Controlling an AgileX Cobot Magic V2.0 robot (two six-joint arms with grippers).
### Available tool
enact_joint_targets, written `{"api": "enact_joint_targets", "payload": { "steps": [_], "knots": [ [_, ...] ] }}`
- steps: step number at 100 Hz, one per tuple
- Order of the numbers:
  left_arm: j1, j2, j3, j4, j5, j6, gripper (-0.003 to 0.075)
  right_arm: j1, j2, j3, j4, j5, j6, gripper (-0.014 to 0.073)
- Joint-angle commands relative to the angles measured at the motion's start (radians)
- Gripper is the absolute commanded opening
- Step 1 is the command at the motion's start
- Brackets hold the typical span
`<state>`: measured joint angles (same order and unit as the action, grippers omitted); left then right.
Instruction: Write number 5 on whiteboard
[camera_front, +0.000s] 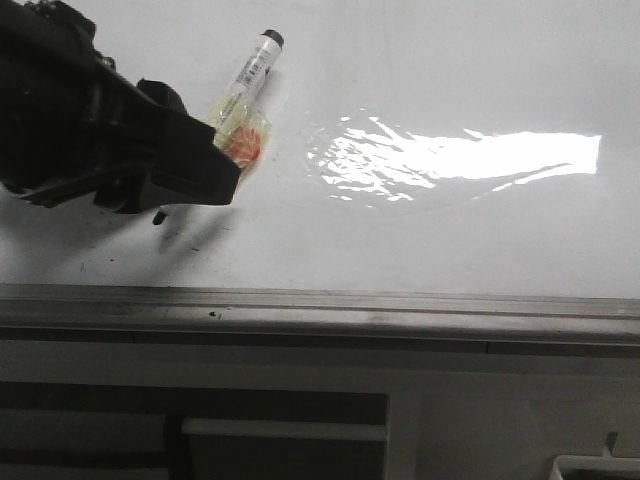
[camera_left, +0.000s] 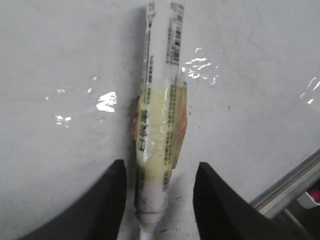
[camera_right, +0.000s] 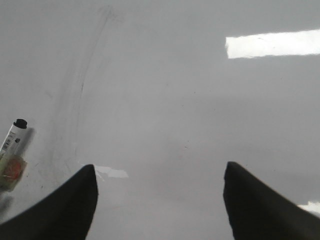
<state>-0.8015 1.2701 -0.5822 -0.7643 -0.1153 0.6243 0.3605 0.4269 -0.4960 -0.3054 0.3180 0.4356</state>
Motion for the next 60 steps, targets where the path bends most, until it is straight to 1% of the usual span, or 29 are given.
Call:
{"api": "enact_joint_targets", "payload": {
  "steps": [1, 3, 8, 11, 22, 33, 39, 47, 60],
  "knots": [
    [0.002, -0.001, -0.02, -0.005, -0.038, -0.001, 0.0156, 0.001, 0.013, -0.034, -0.007, -0.077, -0.003, 0.0477],
    [0.002, -0.001, -0.02, -0.005, -0.038, -0.001, 0.0128, 0.001, 0.013, -0.034, -0.006, -0.077, -0.003, 0.0477],
    [0.002, -0.011, -0.02, -0.005, -0.033, -0.001, 0.0015, 0.001, 0.013, -0.034, -0.001, -0.072, -0.003, 0.0474],
    [0.002, -0.014, -0.02, -0.005, -0.028, -0.001, -0.0019, 0.001, 0.013, -0.036, 0.01, -0.068, -0.003, 0.0468],
    [0.002, -0.044, -0.02, 0.026, -0.001, -0.001, -0.002, 0.031, 0.015, -0.045, 0.027, -0.064, -0.003, 0.0468],
    [0.001, -0.082, -0.02, 0.15, 0.055, -0.001, -0.002, 0.093, 0.025, -0.047, 0.029, -0.076, -0.052, 0.0468],
    [-0.002, -0.105, -0.02, 0.233, 0.089, -0.001, -0.002, 0.146, 0.049, -0.055, 0.029, -0.061, -0.089, 0.0468],
    [-0.019, -0.14, -0.02, 0.38, 0.122, -0.001, -0.002, 0.227, 0.093, -0.072, 0.029, -0.031, -0.168, 0.0468],
    [-0.066, -0.192, -0.02, 0.578, 0.14, -0.001, -0.002, 0.396, 0.187, -0.112, 0.027, 0.01, -0.29, 0.0468]
  ]
}}
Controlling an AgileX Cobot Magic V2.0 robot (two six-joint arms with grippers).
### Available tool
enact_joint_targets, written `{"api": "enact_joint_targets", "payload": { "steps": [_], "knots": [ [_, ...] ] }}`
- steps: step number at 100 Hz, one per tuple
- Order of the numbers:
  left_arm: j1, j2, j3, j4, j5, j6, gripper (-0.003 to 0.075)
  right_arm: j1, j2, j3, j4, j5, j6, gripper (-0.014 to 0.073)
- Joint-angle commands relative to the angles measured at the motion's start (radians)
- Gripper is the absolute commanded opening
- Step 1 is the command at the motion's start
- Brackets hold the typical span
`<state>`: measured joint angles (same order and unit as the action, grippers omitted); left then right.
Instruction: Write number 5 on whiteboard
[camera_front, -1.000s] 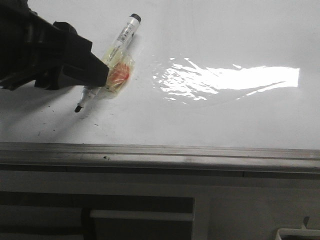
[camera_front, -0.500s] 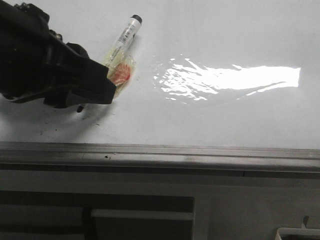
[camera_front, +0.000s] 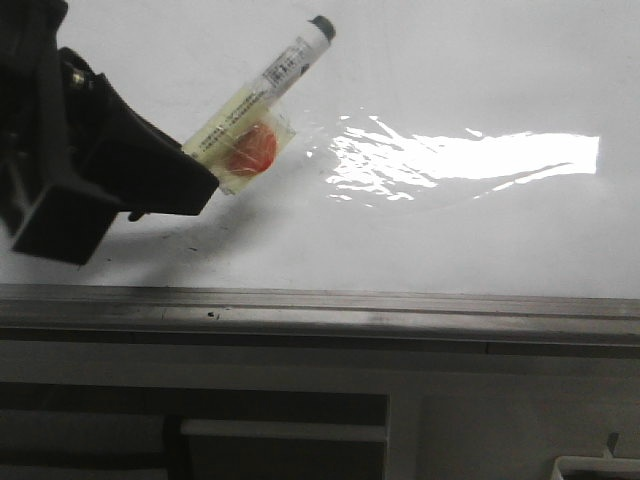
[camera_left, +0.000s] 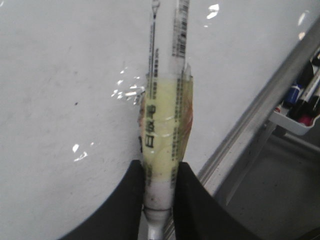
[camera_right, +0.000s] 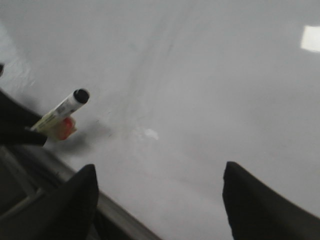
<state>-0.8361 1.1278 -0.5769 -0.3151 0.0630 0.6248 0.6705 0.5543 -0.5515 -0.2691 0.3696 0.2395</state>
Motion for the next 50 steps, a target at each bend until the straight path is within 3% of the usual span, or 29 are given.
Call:
{"api": "enact_joint_targets", "payload": {
  "steps": [1, 21, 50],
  "knots": [
    [-0.038, -0.054, -0.026, 0.147, -0.039, -0.001, -0.002, 0.095, 0.065, -0.059, -0.009, -0.04, -0.104, 0.0468],
    [-0.133, -0.104, -0.026, 0.257, -0.04, -0.001, -0.002, 0.292, 0.196, -0.096, -0.082, -0.044, -0.134, 0.0468],
    [-0.265, -0.116, -0.026, 0.257, -0.04, -0.001, -0.002, 0.306, 0.277, -0.11, -0.058, -0.172, -0.134, 0.0468]
  ]
}}
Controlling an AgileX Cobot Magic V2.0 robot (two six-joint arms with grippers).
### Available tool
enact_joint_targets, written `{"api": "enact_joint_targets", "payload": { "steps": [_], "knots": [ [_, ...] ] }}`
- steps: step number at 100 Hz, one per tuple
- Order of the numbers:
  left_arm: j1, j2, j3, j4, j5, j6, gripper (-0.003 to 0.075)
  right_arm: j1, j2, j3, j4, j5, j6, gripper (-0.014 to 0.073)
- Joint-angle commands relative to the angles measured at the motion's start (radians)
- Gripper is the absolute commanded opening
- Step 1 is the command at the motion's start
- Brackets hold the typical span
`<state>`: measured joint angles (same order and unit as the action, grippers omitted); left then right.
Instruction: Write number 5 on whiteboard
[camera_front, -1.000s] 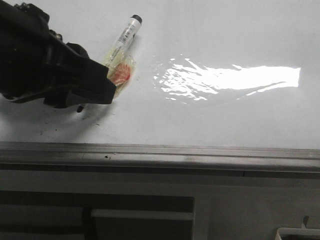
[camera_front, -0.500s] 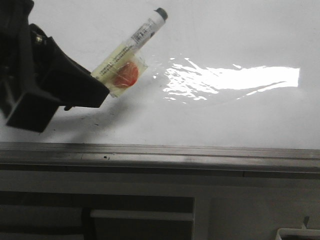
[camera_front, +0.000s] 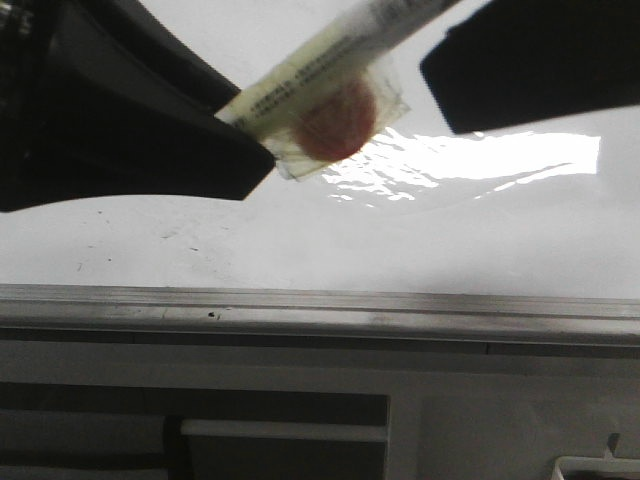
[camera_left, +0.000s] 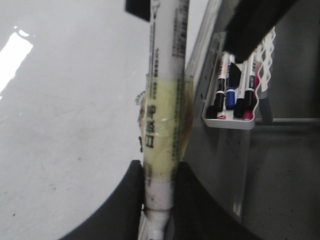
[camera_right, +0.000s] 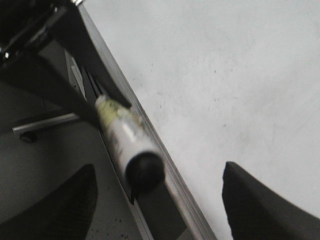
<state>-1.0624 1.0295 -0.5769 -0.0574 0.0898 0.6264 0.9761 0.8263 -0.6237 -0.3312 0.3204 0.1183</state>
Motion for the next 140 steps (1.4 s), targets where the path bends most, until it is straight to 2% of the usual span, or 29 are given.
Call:
{"api": "enact_joint_targets", "payload": {
  "steps": [1, 43, 77, 89, 122, 134, 140],
  "knots": [
    [-0.042, -0.018, -0.026, -0.001, -0.067, -0.003, -0.002, 0.0, 0.004, -0.037, 0.01, -0.127, -0.013, 0.0468],
    [-0.065, -0.018, -0.026, -0.001, -0.074, -0.003, -0.002, 0.004, 0.033, -0.037, 0.087, -0.133, -0.013, 0.0468],
    [-0.065, -0.018, -0.026, -0.001, -0.078, -0.003, -0.002, 0.064, 0.113, -0.037, 0.091, -0.177, -0.013, 0.0463],
    [-0.065, -0.018, -0.026, -0.001, -0.078, -0.003, -0.002, 0.064, 0.113, -0.037, 0.094, -0.177, -0.013, 0.037],
    [-0.065, -0.018, -0.026, -0.007, -0.078, -0.003, -0.002, 0.064, 0.111, -0.037, 0.094, -0.169, -0.013, -0.0071],
    [-0.065, -0.018, -0.026, -0.039, -0.09, -0.011, -0.0015, 0.064, 0.111, -0.037, 0.094, -0.166, -0.013, -0.0069],
    [-0.065, -0.018, -0.026, -0.095, -0.105, -0.011, 0.0028, 0.064, 0.111, -0.037, 0.094, -0.166, -0.013, -0.0069]
  ]
}}
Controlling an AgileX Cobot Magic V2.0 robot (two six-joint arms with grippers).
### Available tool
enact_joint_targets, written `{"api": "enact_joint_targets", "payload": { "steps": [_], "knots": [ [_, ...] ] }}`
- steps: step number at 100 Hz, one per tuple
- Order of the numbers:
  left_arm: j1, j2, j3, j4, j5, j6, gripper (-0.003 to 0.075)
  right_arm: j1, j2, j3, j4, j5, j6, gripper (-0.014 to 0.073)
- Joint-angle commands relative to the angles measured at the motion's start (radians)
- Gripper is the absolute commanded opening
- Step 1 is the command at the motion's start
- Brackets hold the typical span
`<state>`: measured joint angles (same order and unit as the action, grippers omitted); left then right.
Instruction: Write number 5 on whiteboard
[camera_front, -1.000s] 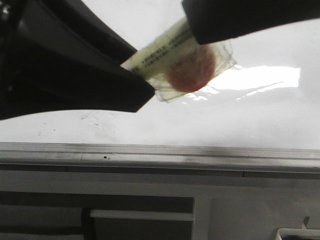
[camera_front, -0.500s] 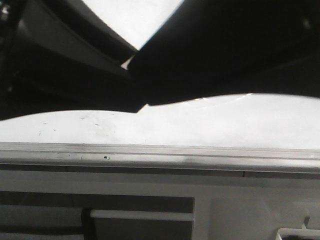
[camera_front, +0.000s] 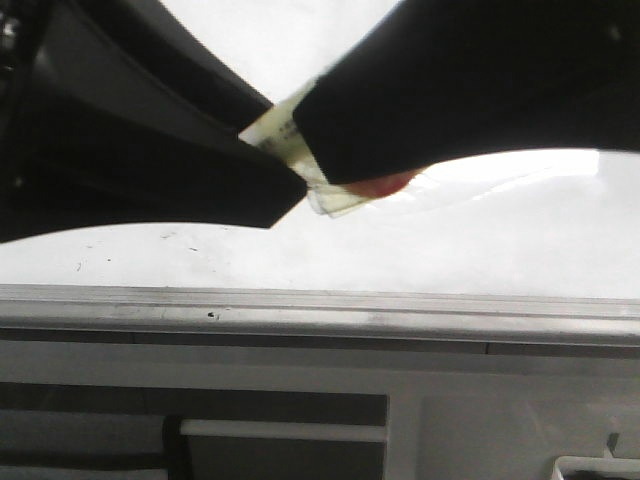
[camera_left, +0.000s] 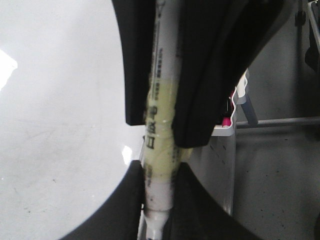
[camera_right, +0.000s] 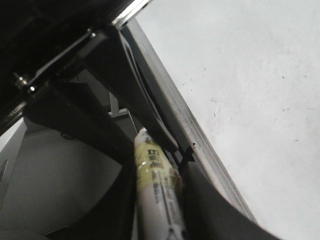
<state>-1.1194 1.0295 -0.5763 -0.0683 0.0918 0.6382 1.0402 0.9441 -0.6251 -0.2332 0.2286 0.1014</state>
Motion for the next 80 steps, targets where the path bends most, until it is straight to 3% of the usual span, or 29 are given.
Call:
{"api": "enact_joint_targets", "payload": {
  "steps": [1, 8, 22, 31, 43, 57, 70, 80],
  "knots": [
    [-0.006, -0.018, -0.026, -0.094, -0.112, -0.023, 0.0037, 0.0, -0.007, -0.036, -0.004, -0.074, 0.004, -0.0069],
    [-0.001, -0.018, -0.026, -0.129, -0.114, -0.023, 0.0161, 0.0, -0.007, -0.036, -0.004, -0.069, 0.004, -0.0069],
    [0.012, -0.037, -0.026, -0.232, -0.123, -0.023, 0.0487, -0.005, -0.007, -0.036, -0.014, -0.016, 0.004, -0.0059],
    [0.035, -0.082, -0.026, -0.314, -0.138, -0.023, 0.0573, -0.005, -0.024, -0.036, -0.034, 0.042, 0.004, -0.0059],
    [0.091, -0.186, -0.026, -0.402, -0.131, -0.023, 0.0561, -0.005, -0.07, -0.036, -0.066, 0.102, 0.004, -0.0059],
    [0.199, -0.332, -0.009, -0.49, -0.136, -0.023, 0.0489, -0.046, -0.106, -0.066, -0.1, 0.217, 0.064, -0.0046],
    [0.308, -0.441, 0.037, -0.601, -0.156, -0.023, 0.0377, -0.121, -0.104, -0.101, -0.141, 0.226, 0.118, -0.0042],
    [0.372, -0.487, 0.085, -0.657, -0.156, -0.023, 0.0234, -0.174, -0.08, -0.135, -0.141, 0.206, 0.118, -0.0042]
  ]
}}
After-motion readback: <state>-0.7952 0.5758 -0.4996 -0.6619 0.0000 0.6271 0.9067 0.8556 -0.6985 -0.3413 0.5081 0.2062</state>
